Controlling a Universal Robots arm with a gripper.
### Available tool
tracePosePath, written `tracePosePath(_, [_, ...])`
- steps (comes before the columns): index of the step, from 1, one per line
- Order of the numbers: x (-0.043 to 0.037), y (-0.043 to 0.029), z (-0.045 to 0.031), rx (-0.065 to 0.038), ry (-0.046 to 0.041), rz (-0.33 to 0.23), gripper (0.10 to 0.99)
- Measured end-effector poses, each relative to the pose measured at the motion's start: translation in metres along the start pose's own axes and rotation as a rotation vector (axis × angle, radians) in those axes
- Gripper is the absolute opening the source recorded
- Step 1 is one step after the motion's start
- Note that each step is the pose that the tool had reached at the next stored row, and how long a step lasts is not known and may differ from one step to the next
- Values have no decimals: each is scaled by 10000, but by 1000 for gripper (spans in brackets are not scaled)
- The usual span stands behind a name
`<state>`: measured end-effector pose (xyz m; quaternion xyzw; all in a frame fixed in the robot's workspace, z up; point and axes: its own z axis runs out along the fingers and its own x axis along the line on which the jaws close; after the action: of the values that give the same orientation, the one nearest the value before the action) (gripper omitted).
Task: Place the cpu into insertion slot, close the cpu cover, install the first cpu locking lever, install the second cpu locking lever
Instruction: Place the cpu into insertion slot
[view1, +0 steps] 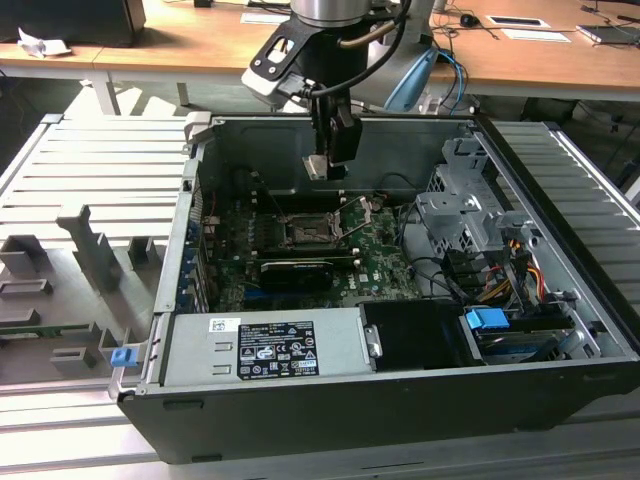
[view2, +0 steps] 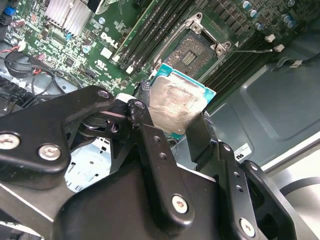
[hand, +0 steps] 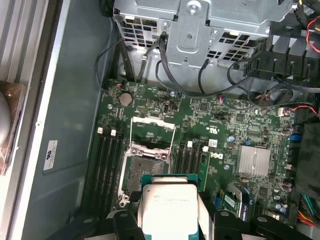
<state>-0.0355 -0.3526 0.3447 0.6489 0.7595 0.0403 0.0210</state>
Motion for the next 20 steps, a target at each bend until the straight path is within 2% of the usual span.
tracePosePath(20, [0, 0, 4, -14, -59, 668, 529])
